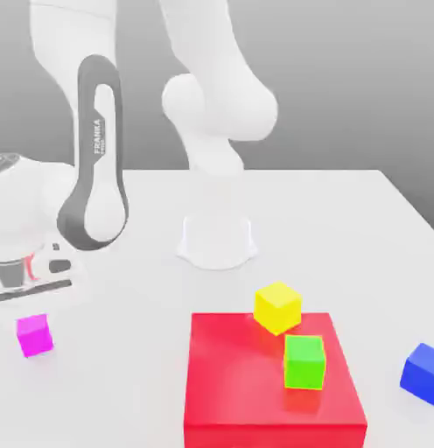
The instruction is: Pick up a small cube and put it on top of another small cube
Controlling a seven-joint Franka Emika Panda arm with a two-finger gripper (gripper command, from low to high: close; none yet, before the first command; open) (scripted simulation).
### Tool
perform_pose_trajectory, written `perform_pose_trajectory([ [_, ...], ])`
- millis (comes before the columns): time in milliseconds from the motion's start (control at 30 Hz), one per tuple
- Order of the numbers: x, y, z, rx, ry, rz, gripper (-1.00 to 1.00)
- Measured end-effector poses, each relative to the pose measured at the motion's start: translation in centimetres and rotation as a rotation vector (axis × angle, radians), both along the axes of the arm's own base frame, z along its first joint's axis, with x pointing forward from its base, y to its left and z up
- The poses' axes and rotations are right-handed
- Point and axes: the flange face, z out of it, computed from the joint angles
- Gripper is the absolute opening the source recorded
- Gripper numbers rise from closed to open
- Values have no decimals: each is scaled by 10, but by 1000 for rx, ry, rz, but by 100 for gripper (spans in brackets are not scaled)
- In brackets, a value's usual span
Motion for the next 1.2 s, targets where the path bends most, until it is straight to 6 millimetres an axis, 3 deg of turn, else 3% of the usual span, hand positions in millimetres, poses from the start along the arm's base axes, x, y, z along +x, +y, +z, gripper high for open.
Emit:
perform_pose_trajectory([
  [100,21,6,13,11,10,98,-100],
  [200,68,45,17,22,19,284,-100],
  [400,151,176,27,37,32,685,-100],
  [567,183,299,36,45,41,997,-100],
  [667,185,374,42,47,46,1172,-100],
  [767,170,450,50,40,42,1320,-100],
  [867,139,526,58,29,32,1466,-100],
  [967,92,597,62,6,8,1579,-100],
  [1100,78,616,17,-1,-1,1606,-100],
  [1133,77,616,8,-1,0,1607,100],
  [1200,77,616,8,-1,0,1607,100],
])
